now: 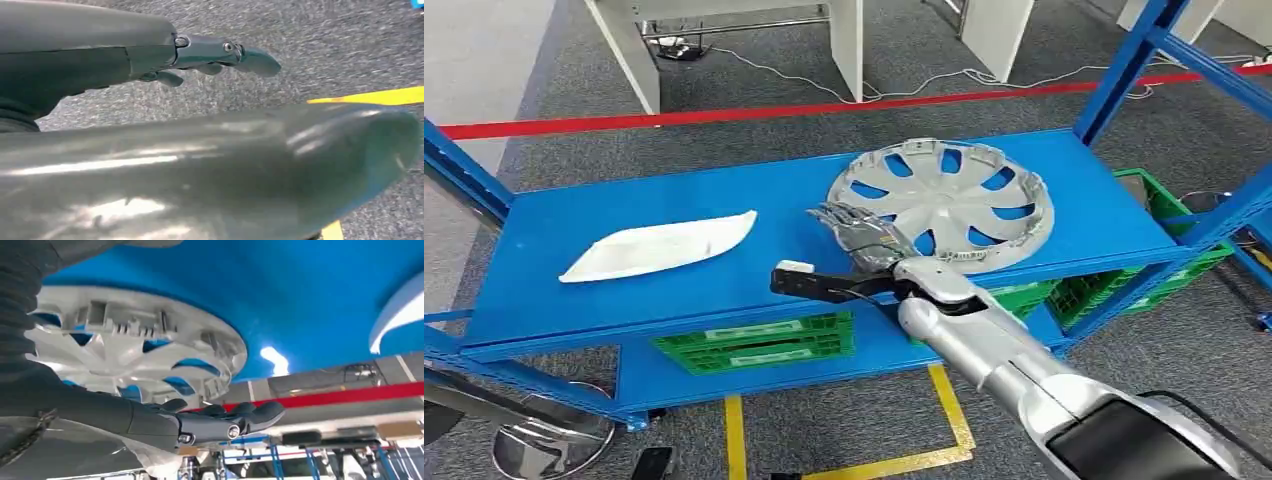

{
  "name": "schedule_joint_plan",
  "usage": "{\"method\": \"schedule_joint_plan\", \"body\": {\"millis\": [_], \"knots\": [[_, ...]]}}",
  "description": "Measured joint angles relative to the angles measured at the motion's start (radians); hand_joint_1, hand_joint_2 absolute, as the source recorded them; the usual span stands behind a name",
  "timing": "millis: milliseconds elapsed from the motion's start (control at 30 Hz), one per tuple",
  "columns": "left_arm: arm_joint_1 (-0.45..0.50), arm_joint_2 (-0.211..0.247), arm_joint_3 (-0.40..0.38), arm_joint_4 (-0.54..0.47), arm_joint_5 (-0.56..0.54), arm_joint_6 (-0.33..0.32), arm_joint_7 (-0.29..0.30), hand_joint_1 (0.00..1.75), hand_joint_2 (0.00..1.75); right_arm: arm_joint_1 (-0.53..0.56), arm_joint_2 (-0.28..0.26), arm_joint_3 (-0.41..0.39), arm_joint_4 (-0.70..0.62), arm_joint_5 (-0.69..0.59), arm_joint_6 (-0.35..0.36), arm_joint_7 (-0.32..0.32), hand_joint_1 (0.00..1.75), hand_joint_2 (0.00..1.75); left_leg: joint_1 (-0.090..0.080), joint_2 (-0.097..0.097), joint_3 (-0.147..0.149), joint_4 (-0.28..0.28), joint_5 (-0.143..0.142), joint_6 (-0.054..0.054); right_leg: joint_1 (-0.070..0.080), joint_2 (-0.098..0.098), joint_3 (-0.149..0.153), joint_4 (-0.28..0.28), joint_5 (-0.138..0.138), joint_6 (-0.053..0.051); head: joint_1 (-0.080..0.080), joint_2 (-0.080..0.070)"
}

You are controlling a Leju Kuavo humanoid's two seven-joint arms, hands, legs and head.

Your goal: Take the parts from the cabinet and place them on the table.

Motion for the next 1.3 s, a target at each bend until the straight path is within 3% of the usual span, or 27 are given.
{"method": "schedule_joint_plan", "body": {"millis": [67, 100, 133, 267, 300, 333, 400, 433, 467, 533, 600, 633, 667, 700, 767, 800, 833, 867, 933, 967, 1000, 1033, 1067, 1100, 1133, 1200, 1300], "knots": [[0.0, 0.005, 0.001, 0.0, 0.005, 0.004, 0.0, 0.0, 0.0, -0.015, 0.014, 0.0, 0.018, 0.004, 0.0, 0.0, 0.0, 1.75, 0.003, 0.0, 0.078, -0.169, 0.093, 0.0, -0.001, 0.004, 0.002, 0.005, -0.005, 0.004, 0.0, 0.0], [0.0, 0.008, 0.001, 0.0, 0.006, 0.004, 0.0, 0.0, 0.0, -0.023, 0.019, 0.0, 0.026, 0.005, 0.001, 0.0, 0.0, 1.75, 0.005, 0.0, 0.108, -0.24, 0.113, 0.002, -0.001, 0.005, 0.002, 0.008, -0.009, 0.009, 0.0, 0.0], [-0.001, 0.008, 0.002, 0.0, 0.007, 0.004, 0.0, 0.0, 0.0, -0.034, 0.023, 0.0, 0.039, 0.009, 0.001, 0.001, 0.0, 1.75, -0.001, -0.001, 0.12, -0.257, 0.101, 0.004, 0.007, 0.006, -0.004, 0.015, -0.011, 0.013, -0.002, 0.0], [0.003, 0.017, 0.006, 0.0, 0.014, 0.003, 0.0, 0.0, 0.0, -0.044, 0.034, 0.003, 0.066, 0.014, 0.003, 0.002, 0.0, 1.75, -0.002, -0.004, 0.117, -0.264, 0.1, 0.027, 0.004, 0.005, -0.006, 0.011, -0.009, 0.029, 0.0, 0.0], [0.002, 0.019, 0.008, 0.0, 0.013, 0.002, 0.0, 0.0, 0.0, -0.05, 0.034, 0.004, 0.072, 0.014, 0.003, 0.002, 0.0, 1.75, 0.001, -0.003, 0.12, -0.269, 0.104, 0.035, 0.001, 0.004, -0.02, 0.026, -0.026, 0.036, 0.0, 0.0], [0.0, 0.02, 0.008, 0.0, 0.013, 0.0, 0.0, 0.0, 0.0, -0.057, 0.035, 0.005, 0.077, 0.014, 0.003, 0.002, 0.0, 1.75, 0.001, -0.002, 0.12, -0.269, 0.103, 0.042, 0.0, 0.001, -0.045, 0.077, -0.058, 0.039, 0.003, 0.0], [0.0, 0.021, 0.008, 0.0, 0.014, -0.002, 0.0, 0.0, 0.0, -0.06, 0.035, 0.007, 0.087, 0.014, 0.004, 0.002, 0.0, 1.75, 0.0, -0.001, 0.12, -0.269, 0.102, 0.046, 0.0, 0.001, -0.121, 0.236, -0.124, 0.044, 0.002, 0.0], [0.001, 0.021, 0.008, 0.0, 0.016, -0.003, 0.0, 0.0, 0.0, -0.059, 0.035, 0.008, 0.095, 0.015, 0.009, 0.002, 0.0, 1.75, -0.001, -0.001, 0.119, -0.269, 0.101, 0.047, 0.0, 0.001, -0.159, 0.308, -0.147, 0.045, 0.003, 0.0], [0.002, 0.022, 0.009, 0.0, 0.017, -0.003, 0.0, 0.0, 0.0, -0.059, 0.035, 0.009, 0.099, 0.015, 0.012, 0.002, 0.0, 1.75, -0.002, -0.001, 0.12, -0.268, 0.101, 0.047, 0.0, 0.001, -0.177, 0.336, -0.147, 0.045, 0.003, 0.0], [0.003, 0.024, 0.01, 0.0, 0.018, -0.006, 0.0, 0.0, 0.0, -0.061, 0.035, 0.011, 0.112, 0.018, 0.019, 0.002, 0.0, 1.75, -0.002, -0.002, 0.12, -0.268, 0.101, 0.047, 0.0, 0.001, -0.153, 0.275, -0.093, 0.041, 0.003, 0.0], [0.002, 0.026, 0.012, 0.0, 0.019, -0.007, 0.0, 0.0, 0.0, -0.073, 0.039, 0.014, 0.122, 0.021, 0.018, 0.0, 0.0, 1.75, -0.002, -0.003, 0.123, -0.267, 0.098, 0.044, 0.0, 0.0, -0.064, 0.096, -0.003, 0.035, 0.003, 0.0], [0.002, 0.026, 0.014, 0.0, 0.025, -0.005, 0.001, 0.0, 0.0, -0.081, 0.044, 0.014, 0.13, 0.023, 0.018, -0.004, 0.0, 1.75, -0.002, -0.003, 0.122, -0.267, 0.097, 0.041, 0.001, -0.001, -0.04, 0.039, 0.001, 0.033, 0.002, 0.0], [-0.006, 0.026, 0.017, 0.0, 0.049, 0.018, 0.016, 0.0, 0.0, -0.09, 0.051, 0.015, 0.14, 0.028, 0.027, -0.028, 0.0, 1.75, -0.01, -0.003, 0.116, -0.26, 0.097, 0.036, 0.003, -0.001, -0.019, 0.019, -0.002, 0.031, 0.003, 0.0], [-0.033, 0.018, 0.025, 0.0, 0.081, 0.061, 0.05, 0.0, 0.0, -0.096, 0.069, 0.019, 0.147, 0.023, 0.049, -0.051, 0.0, 1.75, -0.008, -0.002, 0.111, -0.262, 0.102, 0.029, 0.003, 0.003, -0.023, 0.021, -0.004, 0.027, 0.002, 0.0], [-0.106, 0.001, 0.045, -0.001, 0.099, 0.145, 0.146, 0.0, 0.0, -0.099, 0.103, 0.046, 0.147, -0.047, 0.078, -0.014, 0.0, 1.75, -0.006, -0.002, 0.109, -0.267, 0.108, 0.02, 0.007, 0.003, -0.029, 0.021, -0.002, 0.02, 0.003, 0.0], [-0.181, -0.012, 0.053, -0.003, 0.099, 0.201, 0.225, 0.0, 0.0, -0.107, 0.137, 0.115, 0.125, -0.164, 0.084, 0.048, 0.0, 1.75, -0.005, -0.004, 0.102, -0.262, 0.102, 0.014, -0.003, -0.001, -0.025, 0.012, 0.005, 0.01, 0.003, 0.0], [-0.221, -0.017, 0.056, -0.004, 0.099, 0.213, 0.245, 0.0, 0.0, -0.119, 0.152, 0.175, 0.113, -0.237, 0.08, 0.065, 0.0, 1.75, -0.006, -0.002, 0.096, -0.242, 0.087, 0.008, -0.001, -0.003, -0.024, 0.012, 0.006, 0.007, 0.0, 0.0], [-0.247, -0.021, 0.063, -0.007, 0.102, 0.215, 0.247, 0.0, 0.0, -0.133, 0.164, 0.229, 0.108, -0.294, 0.073, 0.073, 0.0, 1.75, -0.005, -0.002, 0.078, -0.191, 0.058, 0.004, -0.001, -0.003, -0.021, 0.012, 0.005, 0.001, -0.007, 0.0], [-0.274, -0.031, 0.078, -0.011, 0.111, 0.213, 0.229, 0.0, 0.0, -0.149, 0.183, 0.31, 0.108, -0.359, 0.062, 0.073, 0.0, 1.75, -0.004, -0.001, 0.009, -0.027, -0.013, -0.002, 0.001, -0.002, -0.013, 0.012, 0.001, -0.004, -0.006, 0.0], [-0.276, -0.035, 0.084, -0.012, 0.114, 0.213, 0.221, 0.0, 0.0, -0.151, 0.187, 0.338, 0.107, -0.373, 0.059, 0.072, 0.0, 1.75, -0.004, -0.001, -0.02, 0.035, -0.029, -0.002, 0.001, 0.0, -0.01, 0.012, 0.0, -0.006, -0.006, 0.0], [-0.277, -0.038, 0.089, -0.012, 0.119, 0.214, 0.217, 0.0, 0.0, -0.152, 0.19, 0.37, 0.108, -0.385, 0.057, 0.071, 0.0, 1.75, -0.004, -0.001, -0.028, 0.044, -0.018, -0.002, 0.001, 0.003, -0.007, 0.012, -0.001, -0.007, -0.006, 0.0], [-0.275, -0.04, 0.095, -0.012, 0.119, 0.214, 0.215, 0.0, 0.0, -0.153, 0.188, 0.388, 0.108, -0.389, 0.056, 0.074, 0.0, 1.75, -0.004, -0.001, -0.015, 0.012, 0.011, -0.001, 0.001, 0.005, -0.006, 0.013, -0.002, -0.006, -0.005, 0.0], [-0.275, -0.042, 0.098, -0.012, 0.119, 0.214, 0.213, 0.0, 0.0, -0.156, 0.188, 0.403, 0.108, -0.392, 0.054, 0.073, 0.0, 1.75, -0.003, -0.001, 0.012, -0.055, 0.055, 0.0, 0.001, 0.007, -0.006, 0.014, -0.003, -0.005, -0.006, 0.0], [-0.277, -0.042, 0.1, -0.012, 0.119, 0.214, 0.212, 0.0, 0.0, -0.163, 0.191, 0.418, 0.108, -0.393, 0.054, 0.071, 0.0, 1.75, -0.002, -0.001, 0.052, -0.147, 0.104, 0.003, 0.001, 0.01, -0.005, 0.016, -0.004, -0.004, -0.006, 0.0], [-0.283, -0.042, 0.103, -0.012, 0.119, 0.215, 0.21, 0.0, 0.0, -0.172, 0.194, 0.434, 0.108, -0.395, 0.054, 0.069, 0.0, 1.75, -0.002, -0.001, 0.085, -0.229, 0.135, 0.008, 0.001, 0.011, -0.005, 0.016, -0.007, 0.0, -0.006, 0.0], [-0.294, -0.045, 0.109, -0.012, 0.119, 0.217, 0.21, 0.0, 0.0, -0.185, 0.195, 0.457, 0.108, -0.406, 0.052, 0.067, 0.0, 1.75, -0.007, -0.002, 0.101, -0.264, 0.116, 0.017, 0.009, 0.011, -0.016, 0.021, -0.008, 0.008, -0.007, 0.0], [-0.292, -0.049, 0.116, -0.012, 0.116, 0.219, 0.216, 0.0, 0.0, -0.189, 0.195, 0.492, 0.109, -0.426, 0.05, 0.068, 0.0, 1.75, -0.004, -0.004, 0.098, -0.268, 0.121, 0.028, 0.009, 0.009, -0.017, 0.017, -0.008, 0.021, -0.005, 0.0]]}}
